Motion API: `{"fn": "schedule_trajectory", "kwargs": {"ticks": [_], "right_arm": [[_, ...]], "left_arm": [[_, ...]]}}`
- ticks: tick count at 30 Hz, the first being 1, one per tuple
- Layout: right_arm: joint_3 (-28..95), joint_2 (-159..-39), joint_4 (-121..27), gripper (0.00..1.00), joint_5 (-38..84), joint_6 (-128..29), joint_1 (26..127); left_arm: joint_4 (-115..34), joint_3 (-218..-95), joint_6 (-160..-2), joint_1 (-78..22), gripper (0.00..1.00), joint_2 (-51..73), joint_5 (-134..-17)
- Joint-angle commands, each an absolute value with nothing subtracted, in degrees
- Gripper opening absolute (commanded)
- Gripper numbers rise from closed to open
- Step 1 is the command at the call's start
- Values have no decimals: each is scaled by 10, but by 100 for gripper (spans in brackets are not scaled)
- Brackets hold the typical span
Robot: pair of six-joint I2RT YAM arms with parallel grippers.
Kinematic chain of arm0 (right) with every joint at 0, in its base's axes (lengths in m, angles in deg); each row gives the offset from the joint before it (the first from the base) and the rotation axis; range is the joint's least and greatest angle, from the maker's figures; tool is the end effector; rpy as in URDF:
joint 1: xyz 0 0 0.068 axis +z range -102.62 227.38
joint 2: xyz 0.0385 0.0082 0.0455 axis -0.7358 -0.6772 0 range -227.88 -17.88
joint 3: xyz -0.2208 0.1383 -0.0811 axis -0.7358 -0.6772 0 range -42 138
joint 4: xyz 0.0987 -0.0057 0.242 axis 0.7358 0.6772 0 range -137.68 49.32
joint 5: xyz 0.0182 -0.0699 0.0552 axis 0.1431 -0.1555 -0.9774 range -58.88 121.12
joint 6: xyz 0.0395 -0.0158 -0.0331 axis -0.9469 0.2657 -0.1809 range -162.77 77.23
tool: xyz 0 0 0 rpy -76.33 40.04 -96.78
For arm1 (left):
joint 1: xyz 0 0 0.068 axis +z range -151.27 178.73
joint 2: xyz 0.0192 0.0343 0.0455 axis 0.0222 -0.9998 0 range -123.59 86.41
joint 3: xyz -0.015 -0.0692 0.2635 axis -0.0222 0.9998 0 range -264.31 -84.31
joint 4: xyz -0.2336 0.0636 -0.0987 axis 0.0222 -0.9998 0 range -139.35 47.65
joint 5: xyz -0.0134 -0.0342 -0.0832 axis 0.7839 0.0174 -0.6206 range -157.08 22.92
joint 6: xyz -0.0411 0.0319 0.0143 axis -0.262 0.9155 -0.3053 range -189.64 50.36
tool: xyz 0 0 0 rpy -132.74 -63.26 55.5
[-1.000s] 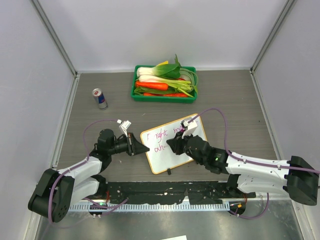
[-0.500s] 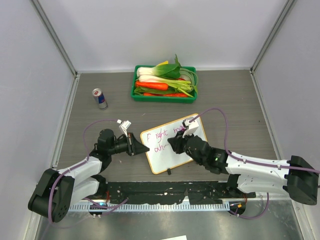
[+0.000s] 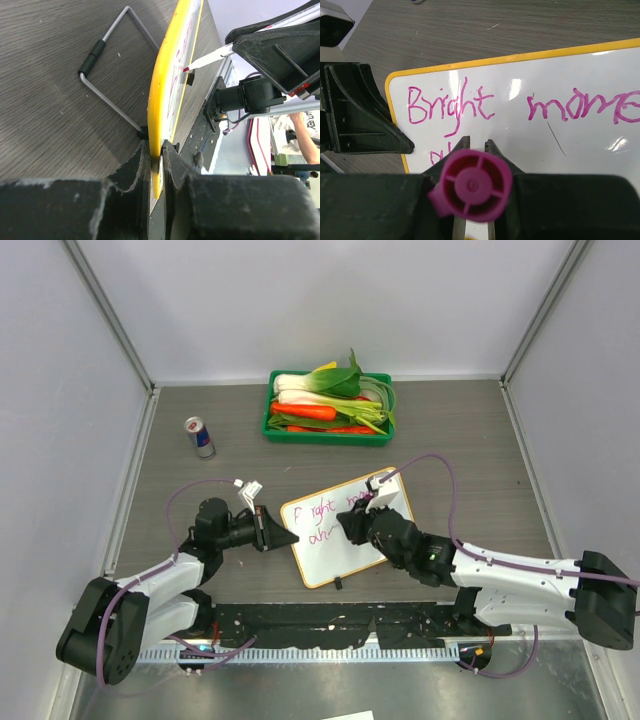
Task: Write a sentence on the whiteboard
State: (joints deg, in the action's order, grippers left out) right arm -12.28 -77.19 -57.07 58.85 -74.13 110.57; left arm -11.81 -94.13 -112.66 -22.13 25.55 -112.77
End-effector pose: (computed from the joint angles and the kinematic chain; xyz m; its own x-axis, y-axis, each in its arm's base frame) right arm 0.1172 0.1950 0.2354 -0.4416 0.1474 -0.8850 -0.4254 0.8341 0.3512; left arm 0.1635 -0.0897 0.1567 -0.8362 -0.1916 -0.5139 0.4165 0.3879 -0.8222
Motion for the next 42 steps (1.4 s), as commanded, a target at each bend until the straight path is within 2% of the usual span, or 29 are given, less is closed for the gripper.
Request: {"fn": "schedule_trajectory", "kwargs": {"ticks": [1, 20, 42], "right_arm": [[-106, -791, -577, 1, 582, -729, 1101], [-138, -781, -547, 1, 541, -739, 1101], [-141, -755, -530, 1, 606, -750, 1101]], "left_arm": [[-117, -944, -1106, -222, 0, 258, -1120], [-116, -945, -1106, -221, 0, 256, -1120], [-115, -945, -1106, -221, 0, 253, -1120]]}}
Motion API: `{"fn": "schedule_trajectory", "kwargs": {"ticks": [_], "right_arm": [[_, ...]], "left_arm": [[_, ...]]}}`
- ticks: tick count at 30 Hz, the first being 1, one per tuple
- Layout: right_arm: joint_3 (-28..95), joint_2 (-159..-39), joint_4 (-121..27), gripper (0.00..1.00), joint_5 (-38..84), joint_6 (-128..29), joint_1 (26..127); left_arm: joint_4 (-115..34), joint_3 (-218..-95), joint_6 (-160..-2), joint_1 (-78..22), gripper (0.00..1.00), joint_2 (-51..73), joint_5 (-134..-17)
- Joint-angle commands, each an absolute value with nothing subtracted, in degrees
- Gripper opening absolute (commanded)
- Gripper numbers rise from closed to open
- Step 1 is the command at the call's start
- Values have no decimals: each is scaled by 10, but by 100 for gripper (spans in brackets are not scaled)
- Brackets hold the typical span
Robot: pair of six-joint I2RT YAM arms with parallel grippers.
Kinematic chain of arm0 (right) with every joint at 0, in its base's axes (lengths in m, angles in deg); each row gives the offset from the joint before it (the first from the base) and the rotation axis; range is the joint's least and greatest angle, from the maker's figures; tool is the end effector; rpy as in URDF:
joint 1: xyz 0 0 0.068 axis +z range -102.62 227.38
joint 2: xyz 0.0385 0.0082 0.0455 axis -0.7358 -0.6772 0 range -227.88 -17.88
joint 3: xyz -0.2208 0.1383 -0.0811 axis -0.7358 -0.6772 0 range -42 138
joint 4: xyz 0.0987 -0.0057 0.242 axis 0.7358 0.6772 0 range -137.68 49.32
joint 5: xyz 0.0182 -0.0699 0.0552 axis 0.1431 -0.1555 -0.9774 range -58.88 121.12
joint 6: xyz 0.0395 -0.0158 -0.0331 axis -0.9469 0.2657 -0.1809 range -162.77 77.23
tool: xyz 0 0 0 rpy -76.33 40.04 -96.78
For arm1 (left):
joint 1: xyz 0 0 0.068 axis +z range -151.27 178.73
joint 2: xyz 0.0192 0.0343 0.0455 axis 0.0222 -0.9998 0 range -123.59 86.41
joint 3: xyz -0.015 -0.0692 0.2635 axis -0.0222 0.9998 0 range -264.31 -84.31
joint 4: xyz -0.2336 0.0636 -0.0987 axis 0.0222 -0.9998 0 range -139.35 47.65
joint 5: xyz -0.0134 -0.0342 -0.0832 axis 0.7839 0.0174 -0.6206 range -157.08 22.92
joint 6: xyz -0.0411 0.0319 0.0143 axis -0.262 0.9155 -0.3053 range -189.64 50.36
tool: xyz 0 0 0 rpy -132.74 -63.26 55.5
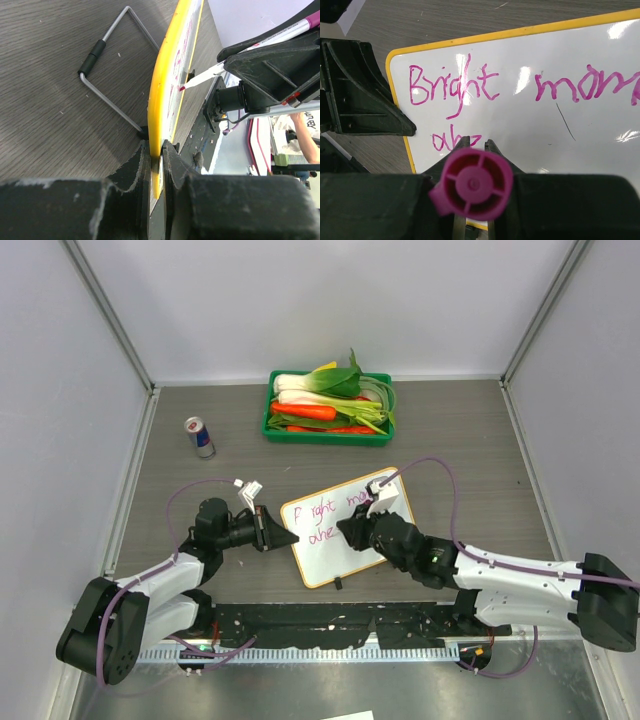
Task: Write a sentence on the whiteboard
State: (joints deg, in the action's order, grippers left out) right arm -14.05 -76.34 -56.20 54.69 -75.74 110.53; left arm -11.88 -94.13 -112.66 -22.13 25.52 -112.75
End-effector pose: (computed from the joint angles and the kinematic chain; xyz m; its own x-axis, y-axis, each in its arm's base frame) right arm 0.1132 0.1918 0.2259 -0.4957 0.1250 -0.8594 -0.4536 0.8066 0.3790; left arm 0.1635 -0.0897 0.1565 -0.8369 -0.1915 -0.5127 0.4151 0.3886 -0.8226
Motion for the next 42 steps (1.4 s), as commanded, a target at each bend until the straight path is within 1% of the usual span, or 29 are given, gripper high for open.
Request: {"fn": "schedule_trajectory", "kwargs": {"ticks": [1, 9, 18, 42], "right_arm": [[-141, -753, -530, 1, 607, -749, 1101], [-120, -750, -535, 1, 600, -734, 1101], [-115, -697, -542, 1, 595, -722, 1101], [-104, -750, -563, 1, 583, -712, 1083]], "left_arm": [[-115, -945, -1106, -221, 0, 253, -1120], [-116, -945, -1106, -221, 0, 256, -1121], [-116, -945, -1106, -221, 0, 258, -1121], [-117, -944, -1106, -222, 0, 259, -1120]]}}
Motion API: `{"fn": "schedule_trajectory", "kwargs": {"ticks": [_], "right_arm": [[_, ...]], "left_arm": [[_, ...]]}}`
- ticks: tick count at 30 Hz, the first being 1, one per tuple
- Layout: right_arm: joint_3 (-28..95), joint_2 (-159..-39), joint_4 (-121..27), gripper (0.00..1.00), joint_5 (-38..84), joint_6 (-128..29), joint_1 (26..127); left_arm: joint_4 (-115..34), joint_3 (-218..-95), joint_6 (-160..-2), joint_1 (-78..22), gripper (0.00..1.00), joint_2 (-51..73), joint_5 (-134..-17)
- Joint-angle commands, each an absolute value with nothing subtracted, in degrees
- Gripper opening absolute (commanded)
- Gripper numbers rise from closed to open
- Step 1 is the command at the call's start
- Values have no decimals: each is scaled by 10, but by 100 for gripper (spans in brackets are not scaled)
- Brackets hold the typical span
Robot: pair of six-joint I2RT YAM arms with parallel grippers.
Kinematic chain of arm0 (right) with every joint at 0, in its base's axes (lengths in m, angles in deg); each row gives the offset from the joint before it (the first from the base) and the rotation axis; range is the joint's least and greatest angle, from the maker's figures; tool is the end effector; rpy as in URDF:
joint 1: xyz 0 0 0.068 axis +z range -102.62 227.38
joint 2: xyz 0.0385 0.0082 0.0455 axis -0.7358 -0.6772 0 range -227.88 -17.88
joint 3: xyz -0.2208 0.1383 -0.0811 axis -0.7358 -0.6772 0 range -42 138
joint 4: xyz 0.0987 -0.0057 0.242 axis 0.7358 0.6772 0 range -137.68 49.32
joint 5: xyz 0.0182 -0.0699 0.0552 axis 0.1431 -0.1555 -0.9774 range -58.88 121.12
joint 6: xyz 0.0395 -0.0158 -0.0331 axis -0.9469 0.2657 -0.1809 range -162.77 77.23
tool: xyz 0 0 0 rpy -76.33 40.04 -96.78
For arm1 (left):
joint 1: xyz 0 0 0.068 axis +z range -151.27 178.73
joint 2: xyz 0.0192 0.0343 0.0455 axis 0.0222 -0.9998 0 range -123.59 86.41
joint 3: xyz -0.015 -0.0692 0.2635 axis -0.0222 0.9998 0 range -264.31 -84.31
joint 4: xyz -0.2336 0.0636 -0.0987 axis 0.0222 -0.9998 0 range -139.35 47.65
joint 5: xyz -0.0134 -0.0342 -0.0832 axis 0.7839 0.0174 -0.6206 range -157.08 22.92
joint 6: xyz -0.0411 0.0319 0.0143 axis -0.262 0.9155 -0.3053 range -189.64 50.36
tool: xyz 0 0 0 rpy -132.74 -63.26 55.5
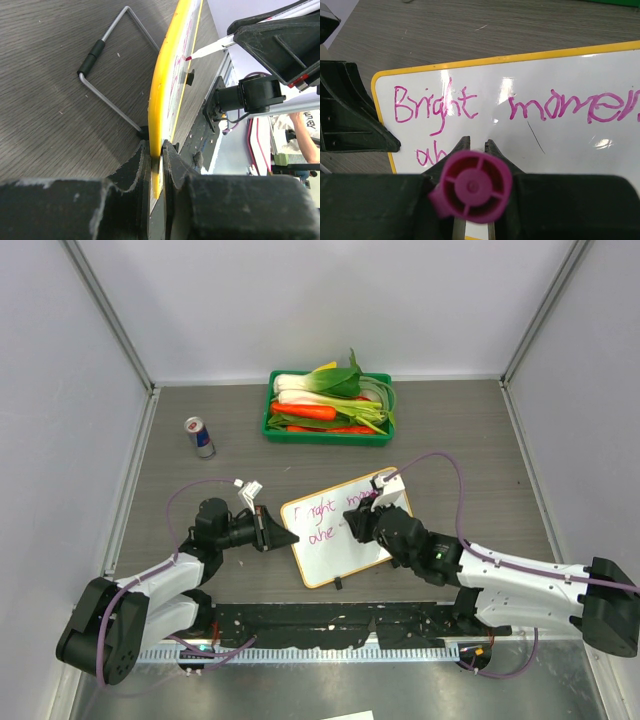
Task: Write a sentence on the whiteboard
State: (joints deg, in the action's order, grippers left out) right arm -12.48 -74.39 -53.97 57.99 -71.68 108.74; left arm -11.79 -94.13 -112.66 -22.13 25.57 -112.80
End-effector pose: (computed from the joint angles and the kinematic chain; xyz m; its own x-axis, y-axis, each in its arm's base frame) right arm 0.1191 0.1842 0.2386 -0.4288 0.1145 -0.8961 -0.4261 0.8490 0.3124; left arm 0.1635 -0.0897 0.1568 -0.8360 -0.1914 -0.5143 0.4172 0.3873 -0.8222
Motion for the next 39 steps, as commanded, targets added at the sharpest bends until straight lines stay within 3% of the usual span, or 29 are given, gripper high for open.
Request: {"fn": "schedule_trajectory", "kwargs": {"ticks": [1, 39], "right_arm": [[-104, -751, -563, 1, 583, -714, 1083], [-156, -728, -515, 1, 562, -733, 1080]], "left_arm": [[-117, -944, -1106, -221, 0, 258, -1120], [-115, -944, -1106, -221, 0, 256, -1121]]}}
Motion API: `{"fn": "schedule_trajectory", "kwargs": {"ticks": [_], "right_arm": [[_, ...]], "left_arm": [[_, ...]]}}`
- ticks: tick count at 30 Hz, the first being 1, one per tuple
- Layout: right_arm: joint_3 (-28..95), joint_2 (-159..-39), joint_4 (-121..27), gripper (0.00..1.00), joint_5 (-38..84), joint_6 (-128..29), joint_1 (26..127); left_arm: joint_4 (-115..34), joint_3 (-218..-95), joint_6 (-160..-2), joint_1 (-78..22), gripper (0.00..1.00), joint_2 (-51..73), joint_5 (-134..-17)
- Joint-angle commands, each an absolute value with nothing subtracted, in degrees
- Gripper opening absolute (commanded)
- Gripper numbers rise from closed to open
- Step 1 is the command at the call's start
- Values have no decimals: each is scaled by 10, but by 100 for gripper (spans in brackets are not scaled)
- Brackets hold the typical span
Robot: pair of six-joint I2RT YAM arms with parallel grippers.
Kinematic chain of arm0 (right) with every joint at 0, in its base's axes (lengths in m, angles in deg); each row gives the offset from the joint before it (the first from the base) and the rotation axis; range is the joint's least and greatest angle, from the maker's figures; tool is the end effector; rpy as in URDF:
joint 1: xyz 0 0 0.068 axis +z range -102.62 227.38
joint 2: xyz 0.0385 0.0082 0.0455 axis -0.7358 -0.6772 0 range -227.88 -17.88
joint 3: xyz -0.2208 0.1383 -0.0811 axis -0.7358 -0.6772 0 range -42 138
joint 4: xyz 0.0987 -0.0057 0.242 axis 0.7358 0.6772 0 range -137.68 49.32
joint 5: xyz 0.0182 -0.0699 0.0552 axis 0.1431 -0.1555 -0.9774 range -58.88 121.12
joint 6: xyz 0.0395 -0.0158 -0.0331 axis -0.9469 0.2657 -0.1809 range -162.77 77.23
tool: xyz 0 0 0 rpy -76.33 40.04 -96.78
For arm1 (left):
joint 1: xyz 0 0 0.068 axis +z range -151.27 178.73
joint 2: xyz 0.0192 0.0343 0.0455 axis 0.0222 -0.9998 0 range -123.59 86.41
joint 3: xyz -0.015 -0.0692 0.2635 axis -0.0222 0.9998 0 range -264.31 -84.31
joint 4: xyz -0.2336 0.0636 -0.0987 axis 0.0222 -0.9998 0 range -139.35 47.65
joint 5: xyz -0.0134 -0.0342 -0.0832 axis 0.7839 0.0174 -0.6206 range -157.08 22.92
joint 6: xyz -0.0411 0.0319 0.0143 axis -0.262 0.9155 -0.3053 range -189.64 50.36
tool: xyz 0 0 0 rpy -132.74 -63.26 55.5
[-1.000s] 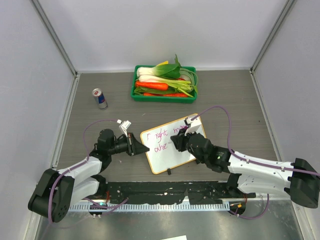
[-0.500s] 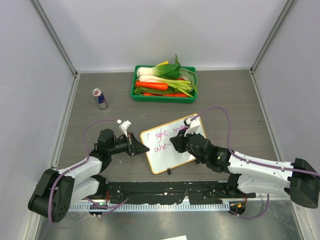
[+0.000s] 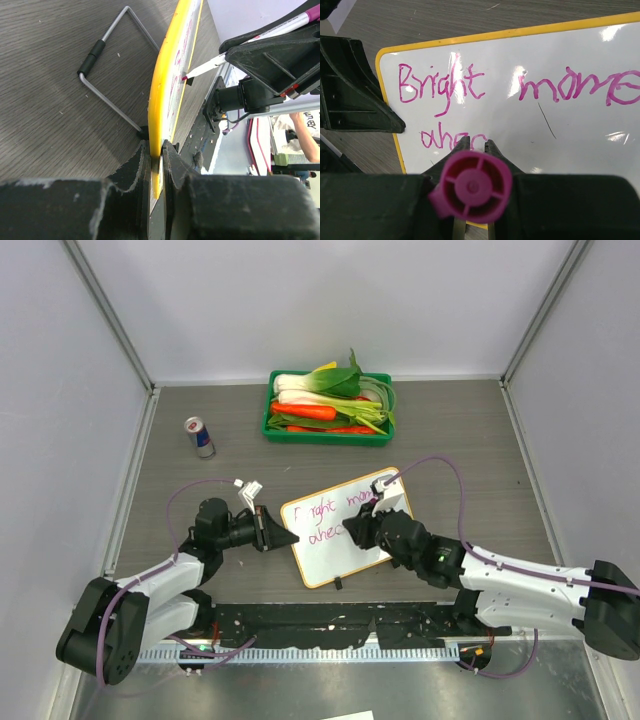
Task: Write a sentence on the whiteboard
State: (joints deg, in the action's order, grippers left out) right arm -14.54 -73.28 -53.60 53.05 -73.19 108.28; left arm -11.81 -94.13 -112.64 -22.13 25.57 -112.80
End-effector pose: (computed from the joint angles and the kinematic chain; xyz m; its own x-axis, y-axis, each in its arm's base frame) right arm 0.1157 0.1803 0.2290 -0.4824 0.0991 -0.8704 -0.4615 0.8158 0.3486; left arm 0.1635 -0.0897 0.1567 -0.8360 -0.1912 -0.5144 0.4172 0.3875 -0.8221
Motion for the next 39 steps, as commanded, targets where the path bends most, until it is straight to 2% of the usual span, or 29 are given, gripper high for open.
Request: {"fn": "schedule_trajectory", "kwargs": {"ticks": [1, 25, 39], "right_arm": [[-155, -728, -515, 1, 565, -731, 1079], [-108, -747, -541, 1, 614, -721, 1073], [-132, -745, -524, 1, 582, -727, 1071]], "left_arm": [[-115, -944, -1106, -221, 0, 255, -1121], [-116, -944, -1106, -221, 0, 259, -1121], [-115, -943, -1106, -221, 0, 257, -1121]]}}
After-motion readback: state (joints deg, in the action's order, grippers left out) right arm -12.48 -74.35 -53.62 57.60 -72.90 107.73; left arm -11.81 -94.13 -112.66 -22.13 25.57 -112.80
